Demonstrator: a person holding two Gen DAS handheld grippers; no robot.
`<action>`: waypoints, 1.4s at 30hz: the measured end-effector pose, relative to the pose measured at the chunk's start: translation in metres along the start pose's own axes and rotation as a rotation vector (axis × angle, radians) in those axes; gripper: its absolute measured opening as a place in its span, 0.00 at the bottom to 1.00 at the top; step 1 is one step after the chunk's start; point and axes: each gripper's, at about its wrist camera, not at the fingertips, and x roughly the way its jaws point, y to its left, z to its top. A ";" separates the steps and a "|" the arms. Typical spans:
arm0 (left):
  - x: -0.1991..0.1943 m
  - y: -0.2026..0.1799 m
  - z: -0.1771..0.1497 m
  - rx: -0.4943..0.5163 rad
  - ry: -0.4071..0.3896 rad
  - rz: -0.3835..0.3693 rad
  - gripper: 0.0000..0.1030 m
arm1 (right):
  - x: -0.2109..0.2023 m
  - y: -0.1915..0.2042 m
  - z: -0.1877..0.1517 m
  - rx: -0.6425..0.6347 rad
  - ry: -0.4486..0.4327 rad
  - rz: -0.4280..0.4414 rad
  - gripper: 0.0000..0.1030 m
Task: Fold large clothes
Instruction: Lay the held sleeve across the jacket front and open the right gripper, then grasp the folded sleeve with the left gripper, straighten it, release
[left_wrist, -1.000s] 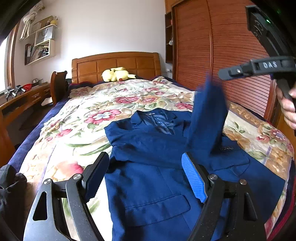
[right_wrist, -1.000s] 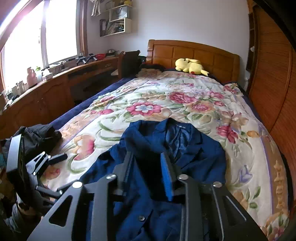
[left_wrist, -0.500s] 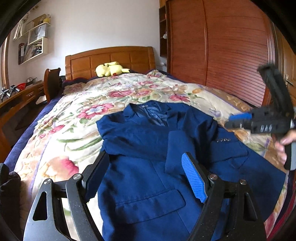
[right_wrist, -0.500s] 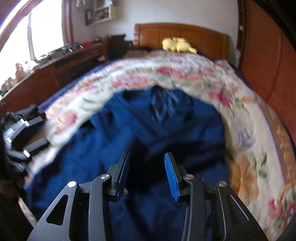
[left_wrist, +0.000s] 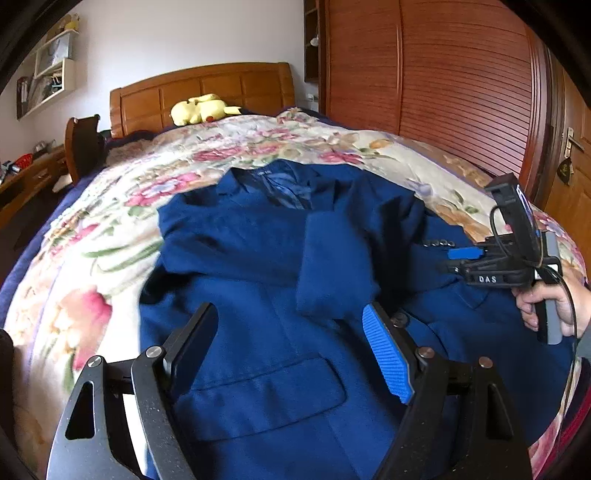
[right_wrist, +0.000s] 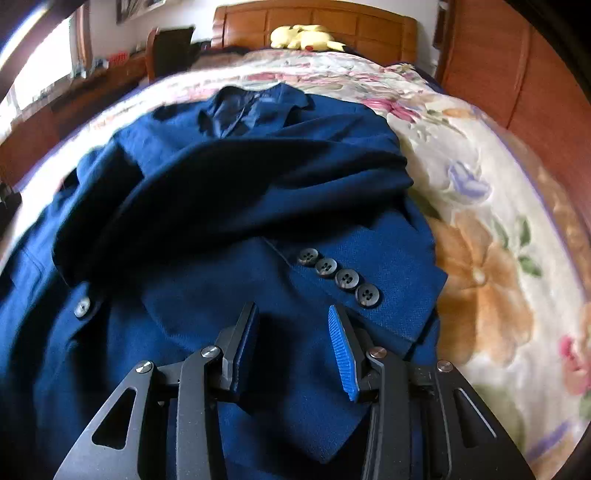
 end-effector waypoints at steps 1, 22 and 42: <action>0.001 -0.002 -0.001 0.000 0.003 -0.004 0.79 | 0.003 0.000 0.000 0.008 -0.003 0.010 0.40; 0.072 -0.048 0.083 -0.026 0.107 -0.067 0.79 | 0.003 -0.007 -0.012 0.038 -0.057 0.055 0.43; 0.087 -0.047 0.071 0.003 0.187 0.009 0.10 | 0.002 -0.006 -0.012 0.049 -0.058 0.071 0.44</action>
